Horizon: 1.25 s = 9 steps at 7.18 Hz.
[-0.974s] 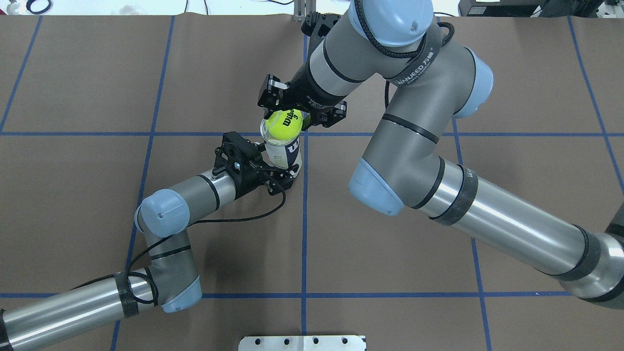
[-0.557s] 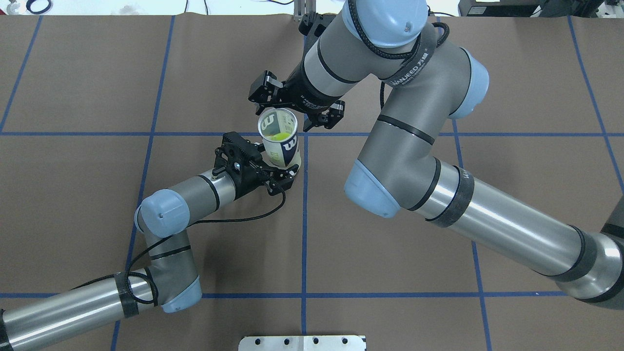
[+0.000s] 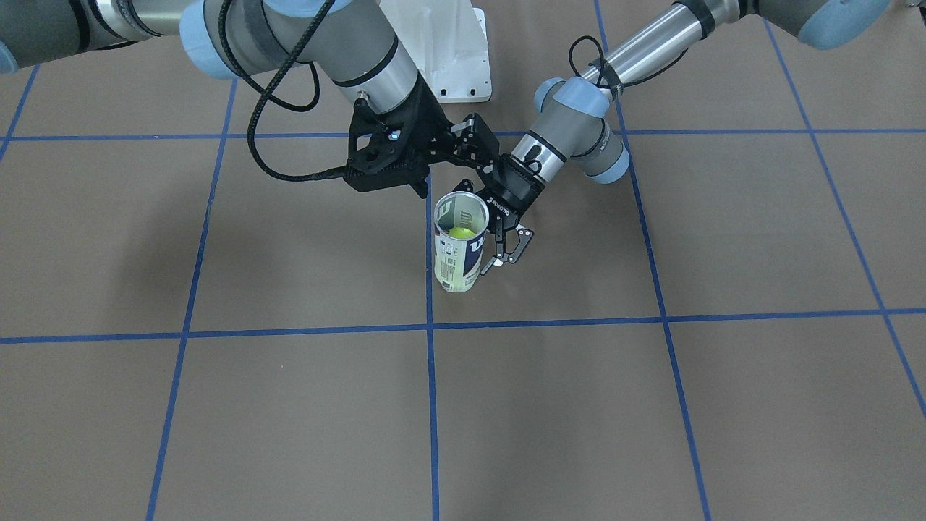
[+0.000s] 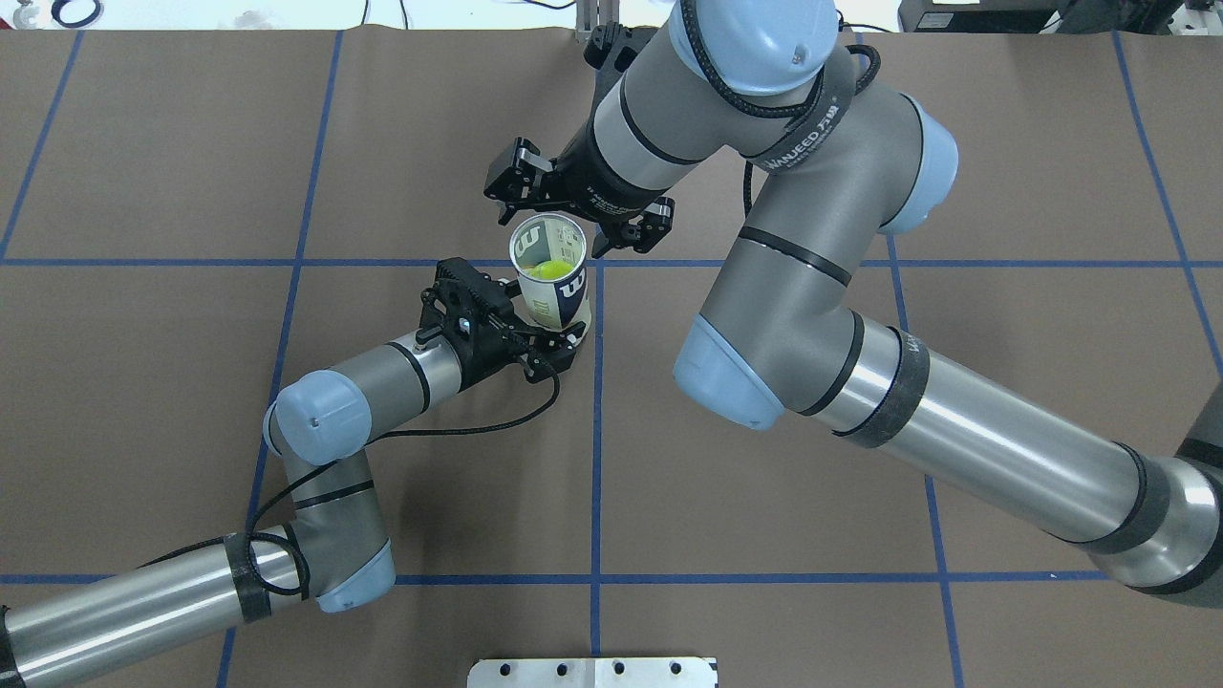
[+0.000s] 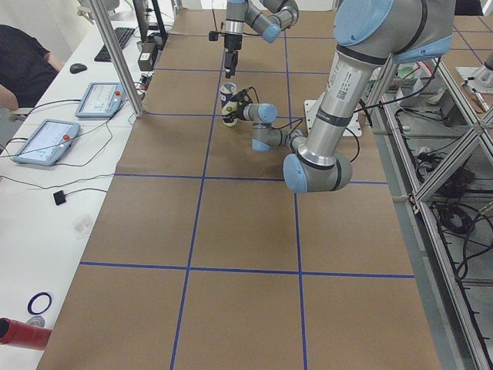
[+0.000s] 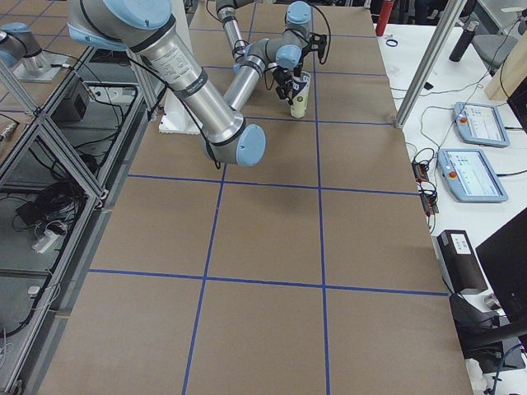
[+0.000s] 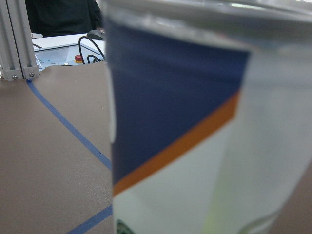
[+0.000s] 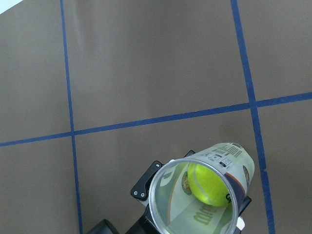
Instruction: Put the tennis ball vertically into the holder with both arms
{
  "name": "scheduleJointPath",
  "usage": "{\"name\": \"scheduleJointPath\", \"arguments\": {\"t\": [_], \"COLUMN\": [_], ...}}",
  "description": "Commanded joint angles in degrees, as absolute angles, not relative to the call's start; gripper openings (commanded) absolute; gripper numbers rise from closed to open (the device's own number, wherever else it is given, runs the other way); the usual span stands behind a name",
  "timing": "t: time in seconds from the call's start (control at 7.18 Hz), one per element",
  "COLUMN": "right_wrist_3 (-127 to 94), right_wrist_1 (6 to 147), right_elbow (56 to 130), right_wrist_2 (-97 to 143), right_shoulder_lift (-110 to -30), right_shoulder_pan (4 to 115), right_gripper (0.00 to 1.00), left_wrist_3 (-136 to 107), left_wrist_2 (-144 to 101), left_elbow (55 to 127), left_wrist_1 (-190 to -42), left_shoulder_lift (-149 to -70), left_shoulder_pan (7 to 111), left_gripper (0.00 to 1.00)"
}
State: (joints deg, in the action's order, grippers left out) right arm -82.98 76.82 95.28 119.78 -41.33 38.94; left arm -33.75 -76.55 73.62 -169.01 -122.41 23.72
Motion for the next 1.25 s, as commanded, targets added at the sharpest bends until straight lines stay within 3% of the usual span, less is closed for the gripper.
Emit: {"name": "scheduleJointPath", "arguments": {"t": [0.0,0.28,0.7,1.11], "right_wrist_3": [-82.97,-82.97,-76.68,-55.72], "right_wrist_1": [76.82,77.25,95.05,97.38], "right_elbow": [95.36,96.41,107.56,109.60], "right_wrist_2": [119.97,120.32,126.26,135.61], "right_shoulder_lift": [-41.48,-42.01,-44.28,-58.13], "right_shoulder_pan": [39.02,39.90,48.29,62.63], "right_gripper": [0.99,0.99,0.99,0.99], "left_wrist_3": [-33.75,-33.75,-33.75,-33.75], "left_wrist_2": [-76.99,-81.80,-88.80,-112.69], "left_elbow": [75.57,85.46,97.96,100.63], "left_wrist_1": [-168.93,-167.79,-166.47,-145.56], "left_shoulder_lift": [-121.04,-112.90,-98.93,-96.58], "left_shoulder_pan": [23.73,23.73,24.69,42.82], "left_gripper": [0.99,0.99,0.99,0.99]}}
